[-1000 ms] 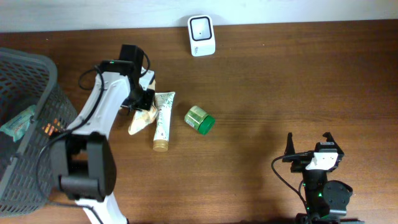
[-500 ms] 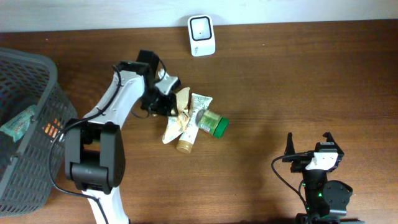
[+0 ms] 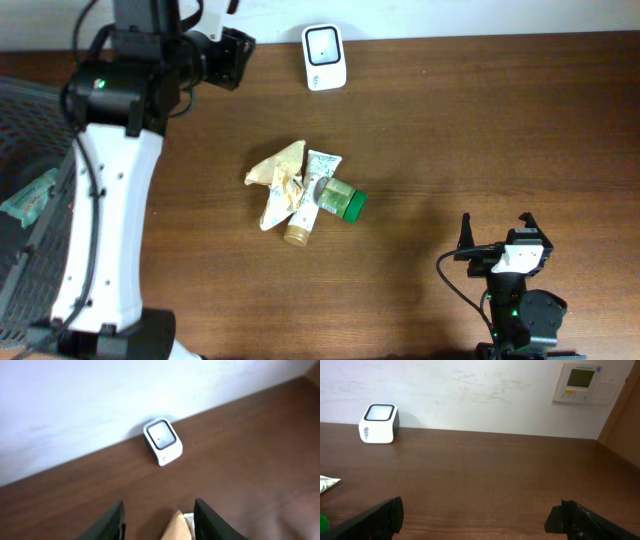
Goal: Scan the item barcode
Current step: 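Drop the paper bag onto the tube and jar with the left gripper, then reach into the basket and grasp the orange snack pack, left gripper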
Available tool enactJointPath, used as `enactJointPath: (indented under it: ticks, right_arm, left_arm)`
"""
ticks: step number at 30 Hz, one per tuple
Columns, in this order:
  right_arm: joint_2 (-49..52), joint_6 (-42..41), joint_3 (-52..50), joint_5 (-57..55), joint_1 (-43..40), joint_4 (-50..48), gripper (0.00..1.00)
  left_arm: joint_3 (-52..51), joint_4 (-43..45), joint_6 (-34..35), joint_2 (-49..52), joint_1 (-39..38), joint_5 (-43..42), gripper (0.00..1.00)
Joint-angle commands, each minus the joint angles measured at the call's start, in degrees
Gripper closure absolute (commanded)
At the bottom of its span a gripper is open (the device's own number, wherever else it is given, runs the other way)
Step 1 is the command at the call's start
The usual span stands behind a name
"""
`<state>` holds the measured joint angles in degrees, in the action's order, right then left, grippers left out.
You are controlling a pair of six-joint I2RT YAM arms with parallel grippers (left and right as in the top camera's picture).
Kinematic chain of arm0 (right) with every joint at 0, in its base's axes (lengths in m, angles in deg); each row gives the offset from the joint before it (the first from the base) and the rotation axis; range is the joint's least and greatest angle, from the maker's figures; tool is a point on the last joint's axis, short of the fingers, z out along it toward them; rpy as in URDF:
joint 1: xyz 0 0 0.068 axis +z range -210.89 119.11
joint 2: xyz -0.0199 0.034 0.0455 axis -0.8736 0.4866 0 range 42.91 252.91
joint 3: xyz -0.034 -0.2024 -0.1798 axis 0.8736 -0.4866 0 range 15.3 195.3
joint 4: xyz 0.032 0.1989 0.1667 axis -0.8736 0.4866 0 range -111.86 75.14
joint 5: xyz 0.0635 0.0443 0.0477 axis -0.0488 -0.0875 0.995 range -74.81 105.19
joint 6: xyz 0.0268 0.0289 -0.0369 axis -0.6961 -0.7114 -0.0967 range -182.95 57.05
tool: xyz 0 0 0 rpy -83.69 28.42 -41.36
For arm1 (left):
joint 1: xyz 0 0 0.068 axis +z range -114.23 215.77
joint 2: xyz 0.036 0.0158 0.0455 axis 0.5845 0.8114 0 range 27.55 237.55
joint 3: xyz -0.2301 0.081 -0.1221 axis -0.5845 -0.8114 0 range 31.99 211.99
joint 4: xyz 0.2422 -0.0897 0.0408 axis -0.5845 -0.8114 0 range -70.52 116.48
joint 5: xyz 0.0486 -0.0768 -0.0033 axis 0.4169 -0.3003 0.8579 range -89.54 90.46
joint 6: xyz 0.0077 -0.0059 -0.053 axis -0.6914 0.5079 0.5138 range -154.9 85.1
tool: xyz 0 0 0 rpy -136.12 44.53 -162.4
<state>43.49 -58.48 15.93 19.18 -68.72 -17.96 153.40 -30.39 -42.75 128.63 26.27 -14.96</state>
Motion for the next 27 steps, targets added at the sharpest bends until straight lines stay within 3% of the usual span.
enactJointPath:
  ticks: [1,15,27]
  right_arm:
    - [-0.4,-0.5,-0.3,0.0,0.3,0.2,0.02]
    - [-0.4,-0.5,-0.3,0.0,0.3,0.2,0.02]
    - [-0.4,-0.5,-0.3,0.0,0.3,0.2,0.02]
  left_arm:
    - [1.0,0.3,4.9,-4.7,2.0,12.2,0.57]
    - [1.0,-1.8,11.8,-4.8,20.4,12.7,0.55]
    - [0.9,-7.2,12.8,-4.8,29.3,13.9,0.57]
